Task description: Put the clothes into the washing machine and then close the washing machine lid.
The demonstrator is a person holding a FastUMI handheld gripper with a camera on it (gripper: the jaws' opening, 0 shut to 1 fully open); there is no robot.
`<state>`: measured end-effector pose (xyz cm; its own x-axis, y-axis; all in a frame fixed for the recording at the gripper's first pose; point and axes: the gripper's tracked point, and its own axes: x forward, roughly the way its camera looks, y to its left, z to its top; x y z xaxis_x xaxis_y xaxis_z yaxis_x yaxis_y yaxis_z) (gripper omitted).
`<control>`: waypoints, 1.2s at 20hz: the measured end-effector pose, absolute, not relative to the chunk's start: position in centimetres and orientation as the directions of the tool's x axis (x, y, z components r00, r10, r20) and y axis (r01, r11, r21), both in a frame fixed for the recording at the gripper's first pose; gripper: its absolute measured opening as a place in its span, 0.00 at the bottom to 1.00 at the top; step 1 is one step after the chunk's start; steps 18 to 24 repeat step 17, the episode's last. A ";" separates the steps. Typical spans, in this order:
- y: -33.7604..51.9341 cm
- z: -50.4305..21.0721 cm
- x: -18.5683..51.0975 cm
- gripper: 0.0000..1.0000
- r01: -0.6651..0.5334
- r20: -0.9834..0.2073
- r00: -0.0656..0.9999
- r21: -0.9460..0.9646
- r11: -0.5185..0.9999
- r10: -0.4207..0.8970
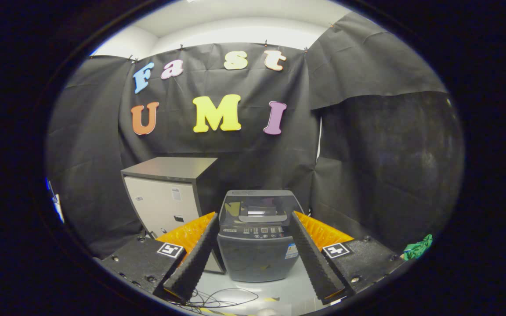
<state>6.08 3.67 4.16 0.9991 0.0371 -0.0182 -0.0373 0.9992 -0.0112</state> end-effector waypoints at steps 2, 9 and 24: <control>3.8 4.2 6.0 1.00 -0.037 -0.017 0.999 -0.009 0.999 0.037; 3.2 4.0 5.0 1.00 -0.033 -0.029 0.999 -0.011 0.999 0.033; 3.8 4.5 4.4 1.00 -0.036 -0.015 0.999 -0.020 0.999 0.036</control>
